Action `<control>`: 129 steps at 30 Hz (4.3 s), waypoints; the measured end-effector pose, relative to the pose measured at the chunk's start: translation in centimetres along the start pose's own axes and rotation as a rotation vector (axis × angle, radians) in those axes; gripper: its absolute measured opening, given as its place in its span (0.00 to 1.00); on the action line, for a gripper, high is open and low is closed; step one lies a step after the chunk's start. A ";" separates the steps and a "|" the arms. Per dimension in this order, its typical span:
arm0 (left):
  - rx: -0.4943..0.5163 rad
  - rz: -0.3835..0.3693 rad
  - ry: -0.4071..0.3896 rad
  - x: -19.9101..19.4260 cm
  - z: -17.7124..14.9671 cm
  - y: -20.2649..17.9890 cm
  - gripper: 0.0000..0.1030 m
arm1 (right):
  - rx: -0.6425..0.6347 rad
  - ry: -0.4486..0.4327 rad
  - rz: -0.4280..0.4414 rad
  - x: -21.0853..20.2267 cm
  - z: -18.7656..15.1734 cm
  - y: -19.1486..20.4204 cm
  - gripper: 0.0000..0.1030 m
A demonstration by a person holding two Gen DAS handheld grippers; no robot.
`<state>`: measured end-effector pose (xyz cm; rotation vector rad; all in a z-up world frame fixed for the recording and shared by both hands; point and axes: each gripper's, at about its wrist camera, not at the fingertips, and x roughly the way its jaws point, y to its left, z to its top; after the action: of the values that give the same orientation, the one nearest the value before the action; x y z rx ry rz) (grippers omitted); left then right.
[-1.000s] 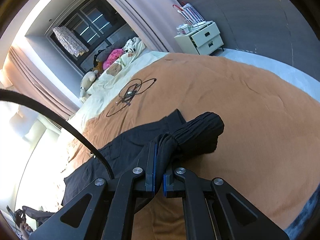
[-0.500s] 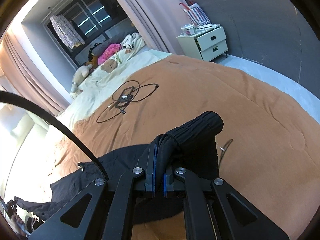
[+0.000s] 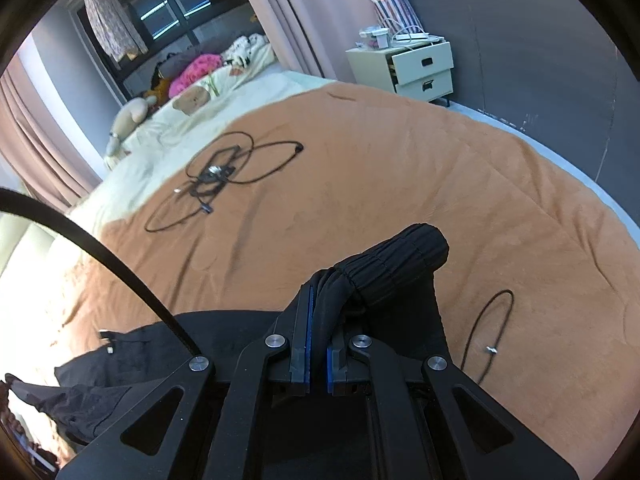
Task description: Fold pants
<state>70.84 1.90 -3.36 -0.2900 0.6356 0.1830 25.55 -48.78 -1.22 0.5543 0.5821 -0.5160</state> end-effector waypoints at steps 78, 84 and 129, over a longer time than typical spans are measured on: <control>0.344 0.115 0.287 11.5 -7.0 -2.7 0.51 | -0.225 0.127 0.080 -5.3 -9.0 0.3 0.85; 0.414 0.107 0.231 9.9 -4.8 -4.9 0.51 | -0.229 0.132 0.080 -4.7 -9.7 0.4 0.85; 0.498 0.027 0.366 8.7 -5.3 -4.7 0.09 | -0.239 0.122 0.132 -6.3 -10.5 1.5 0.85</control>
<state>76.02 -3.56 -11.69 0.1717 1.0218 -0.0077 18.13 -39.40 -4.11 0.3953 0.7074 -0.2840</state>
